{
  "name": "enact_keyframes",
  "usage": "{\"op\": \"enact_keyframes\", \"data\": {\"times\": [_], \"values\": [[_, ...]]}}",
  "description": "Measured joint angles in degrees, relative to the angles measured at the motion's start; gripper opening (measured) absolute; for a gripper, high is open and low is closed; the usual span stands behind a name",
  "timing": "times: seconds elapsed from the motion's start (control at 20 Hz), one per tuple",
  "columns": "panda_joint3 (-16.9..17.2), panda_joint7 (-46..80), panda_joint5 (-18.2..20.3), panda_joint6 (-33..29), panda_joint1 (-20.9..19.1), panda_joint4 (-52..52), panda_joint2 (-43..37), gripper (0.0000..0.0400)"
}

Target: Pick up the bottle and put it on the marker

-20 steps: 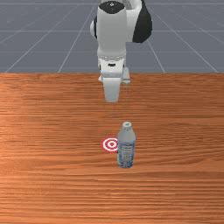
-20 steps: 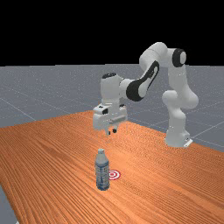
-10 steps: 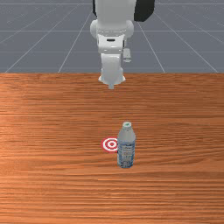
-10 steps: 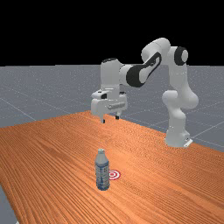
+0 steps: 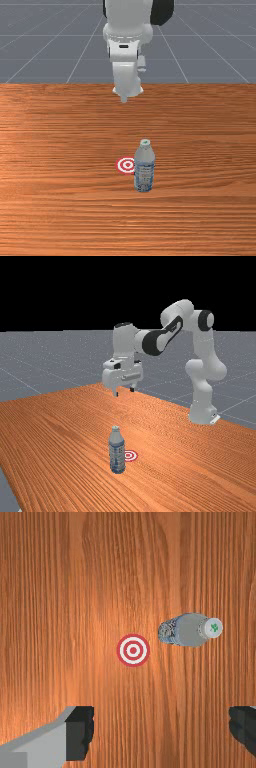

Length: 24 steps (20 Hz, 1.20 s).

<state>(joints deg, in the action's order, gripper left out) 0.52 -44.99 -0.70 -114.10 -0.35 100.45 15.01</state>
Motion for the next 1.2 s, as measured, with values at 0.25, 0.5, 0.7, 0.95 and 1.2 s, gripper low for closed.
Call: {"op": "enact_keyframes", "data": {"times": [0.25, 0.5, 0.7, 0.95, 1.2], "values": [[-0.1, -1.2, 0.6, -0.1, -0.3, 0.1, 0.0, 0.04], [0.0, -0.4, 0.6, -0.4, -0.2, 0.3, 0.2, 0.04], [-0.2, -1.4, 0.6, -0.4, -0.3, 0.3, 0.2, 0.04], [-0.1, -0.3, 0.1, -0.5, 0.0, 0.4, 0.1, 0.04], [0.9, 3.6, -5.8, 0.8, 1.7, -2.6, 2.2, 0.04]]}}
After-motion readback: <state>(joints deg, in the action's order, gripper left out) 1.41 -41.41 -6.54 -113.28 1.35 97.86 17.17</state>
